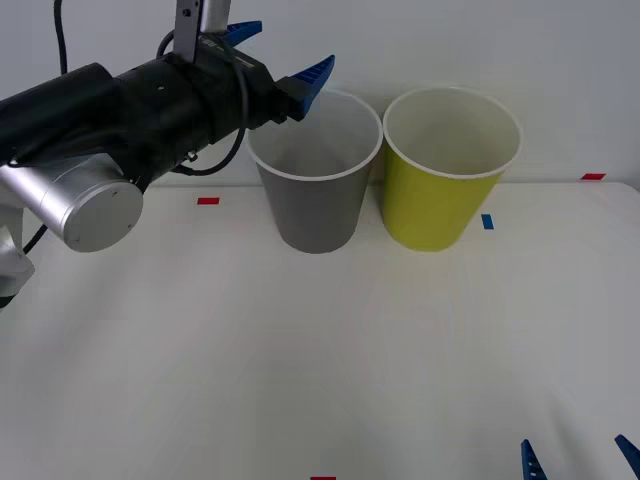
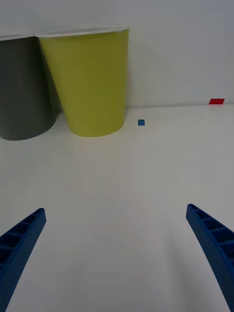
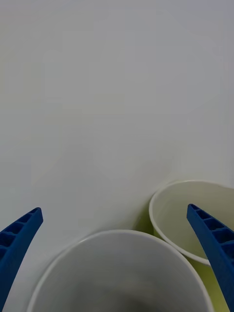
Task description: Put cans in the gray bin and PET bottles in the light green bin.
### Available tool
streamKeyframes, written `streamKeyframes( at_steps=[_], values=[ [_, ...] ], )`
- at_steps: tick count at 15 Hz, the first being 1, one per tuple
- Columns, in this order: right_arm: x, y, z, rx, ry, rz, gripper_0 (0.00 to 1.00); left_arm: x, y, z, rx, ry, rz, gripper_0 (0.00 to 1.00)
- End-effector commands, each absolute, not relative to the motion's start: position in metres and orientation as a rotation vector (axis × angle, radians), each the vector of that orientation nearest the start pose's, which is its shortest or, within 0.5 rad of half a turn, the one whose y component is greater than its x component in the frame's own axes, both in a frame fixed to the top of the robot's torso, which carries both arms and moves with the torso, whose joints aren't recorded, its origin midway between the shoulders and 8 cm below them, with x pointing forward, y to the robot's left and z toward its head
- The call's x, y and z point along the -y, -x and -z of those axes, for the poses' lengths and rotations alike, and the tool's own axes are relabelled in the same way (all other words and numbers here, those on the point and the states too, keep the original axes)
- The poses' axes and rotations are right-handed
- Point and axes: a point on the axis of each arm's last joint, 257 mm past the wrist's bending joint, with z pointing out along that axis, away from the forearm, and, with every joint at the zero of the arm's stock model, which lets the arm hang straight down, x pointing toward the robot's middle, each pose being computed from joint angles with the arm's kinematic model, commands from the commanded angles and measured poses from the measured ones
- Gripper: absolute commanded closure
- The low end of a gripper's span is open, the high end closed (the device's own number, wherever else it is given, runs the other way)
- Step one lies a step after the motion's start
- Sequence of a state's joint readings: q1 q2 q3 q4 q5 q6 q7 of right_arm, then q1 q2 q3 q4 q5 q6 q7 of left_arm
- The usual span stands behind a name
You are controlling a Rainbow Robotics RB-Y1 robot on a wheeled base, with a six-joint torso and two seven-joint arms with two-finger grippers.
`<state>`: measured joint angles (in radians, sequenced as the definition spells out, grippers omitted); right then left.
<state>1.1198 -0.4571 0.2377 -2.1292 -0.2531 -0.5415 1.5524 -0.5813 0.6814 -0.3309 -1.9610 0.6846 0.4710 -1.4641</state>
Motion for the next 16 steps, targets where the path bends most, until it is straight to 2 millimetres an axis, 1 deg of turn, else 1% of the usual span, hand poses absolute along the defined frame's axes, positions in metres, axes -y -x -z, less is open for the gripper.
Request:
streamKeyframes(
  at_steps=[1,2,3,4,6,7,9,11,13,14,15,16],
  values=[
    [0.269,-0.213,0.242,-1.646,0.005,-0.081,0.00,-0.093,-0.514,-0.051,-1.350,-0.557,0.394,0.00],
    [0.269,-0.213,0.242,-1.646,0.005,-0.081,0.00,-0.106,-0.499,-0.040,-1.360,-0.540,0.384,0.00],
    [0.269,-0.213,0.242,-1.646,0.005,-0.081,0.00,-0.113,-0.488,-0.027,-1.375,-0.533,0.372,0.00],
    [0.269,-0.213,0.242,-1.646,0.005,-0.081,0.00,-0.123,-0.472,-0.010,-1.394,-0.527,0.348,0.00],
    [0.269,-0.213,0.242,-1.646,0.005,-0.081,0.00,-0.135,-0.455,0.014,-1.407,-0.504,0.337,0.00],
    [0.269,-0.213,0.242,-1.646,0.005,-0.081,0.00,-0.143,-0.448,0.029,-1.414,-0.485,0.331,0.00],
    [0.269,-0.213,0.242,-1.646,0.005,-0.081,0.00,-0.148,-0.434,0.052,-1.419,-0.478,0.324,0.00],
    [0.269,-0.213,0.242,-1.646,0.005,-0.081,0.00,-0.157,-0.418,0.079,-1.441,-0.473,0.310,0.00],
    [0.269,-0.213,0.242,-1.646,0.005,-0.081,0.00,-0.167,-0.401,0.104,-1.473,-0.473,0.291,0.00],
    [0.269,-0.213,0.242,-1.646,0.005,-0.081,0.00,-0.170,-0.389,0.118,-1.480,-0.474,0.278,0.00],
    [0.269,-0.213,0.242,-1.646,0.005,-0.081,0.00,-0.175,-0.381,0.125,-1.471,-0.467,0.267,0.00],
    [0.269,-0.213,0.242,-1.646,0.005,-0.081,0.00,-0.182,-0.375,0.137,-1.457,-0.471,0.245,0.00]
  ],
)
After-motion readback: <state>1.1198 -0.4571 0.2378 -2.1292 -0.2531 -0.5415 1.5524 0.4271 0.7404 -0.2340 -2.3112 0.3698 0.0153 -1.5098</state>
